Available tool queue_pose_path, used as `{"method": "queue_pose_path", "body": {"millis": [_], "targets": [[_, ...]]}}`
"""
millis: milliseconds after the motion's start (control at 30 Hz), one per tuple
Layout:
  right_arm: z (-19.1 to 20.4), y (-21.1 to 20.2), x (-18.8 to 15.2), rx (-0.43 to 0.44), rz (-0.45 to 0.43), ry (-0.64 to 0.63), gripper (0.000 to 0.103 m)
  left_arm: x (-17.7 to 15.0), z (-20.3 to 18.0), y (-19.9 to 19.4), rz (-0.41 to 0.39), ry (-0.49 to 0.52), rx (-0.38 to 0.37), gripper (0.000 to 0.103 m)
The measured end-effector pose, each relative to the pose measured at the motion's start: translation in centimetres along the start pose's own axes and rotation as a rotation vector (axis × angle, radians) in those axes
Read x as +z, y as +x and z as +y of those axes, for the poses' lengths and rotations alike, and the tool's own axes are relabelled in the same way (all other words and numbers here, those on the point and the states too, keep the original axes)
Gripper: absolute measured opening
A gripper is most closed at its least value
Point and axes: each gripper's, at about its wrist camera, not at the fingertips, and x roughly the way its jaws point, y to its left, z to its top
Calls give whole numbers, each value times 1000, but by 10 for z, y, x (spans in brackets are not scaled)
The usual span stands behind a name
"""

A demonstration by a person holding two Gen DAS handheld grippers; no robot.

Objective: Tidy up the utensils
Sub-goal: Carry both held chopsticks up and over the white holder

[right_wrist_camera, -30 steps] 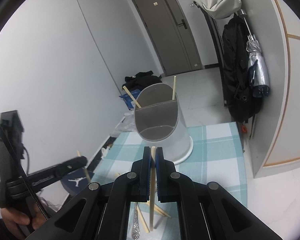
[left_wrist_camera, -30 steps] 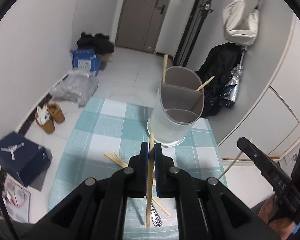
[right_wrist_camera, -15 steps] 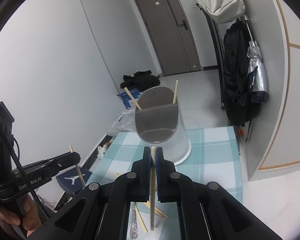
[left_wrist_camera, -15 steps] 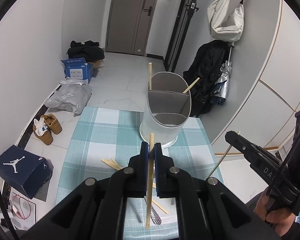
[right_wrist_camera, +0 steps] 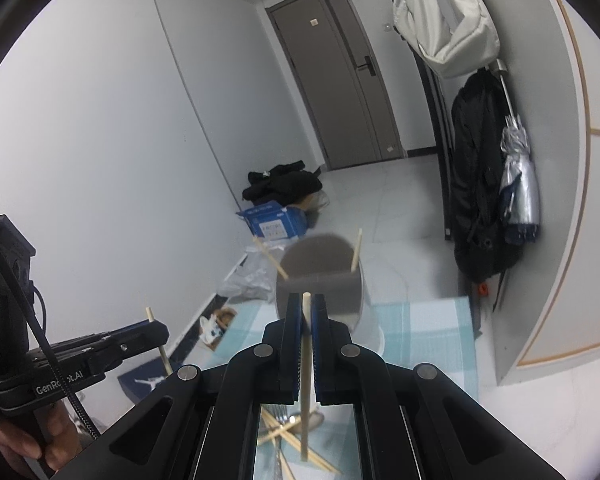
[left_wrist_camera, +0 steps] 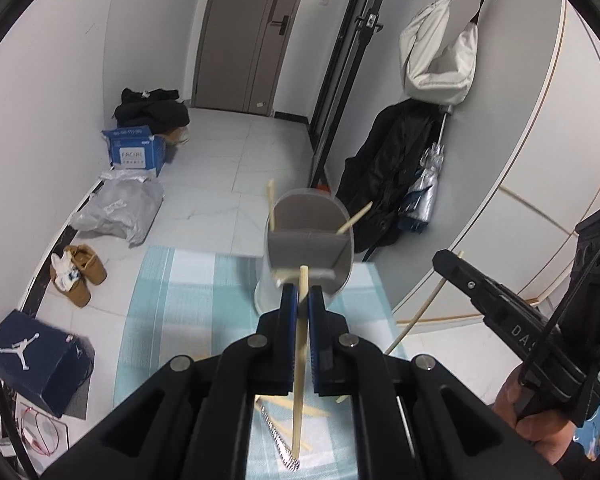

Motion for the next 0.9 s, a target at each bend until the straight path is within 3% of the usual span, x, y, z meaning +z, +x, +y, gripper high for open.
{"method": "queue_pose_path", "body": {"millis": [400, 600, 733, 900], "targets": [[-2, 12, 102, 5, -99, -39, 4, 93, -8, 0, -91, -14, -90, 2], [-11, 38, 146, 11, -143, -33, 4, 131, -9, 14, -149, -10, -93, 2], [-17, 65, 161, 14, -147, -41, 4, 136, -8, 33, -169, -6, -80, 2], [-26, 96, 155, 22, -117, -28, 4, 125, 7, 60, -187, -43, -51, 2]]}}
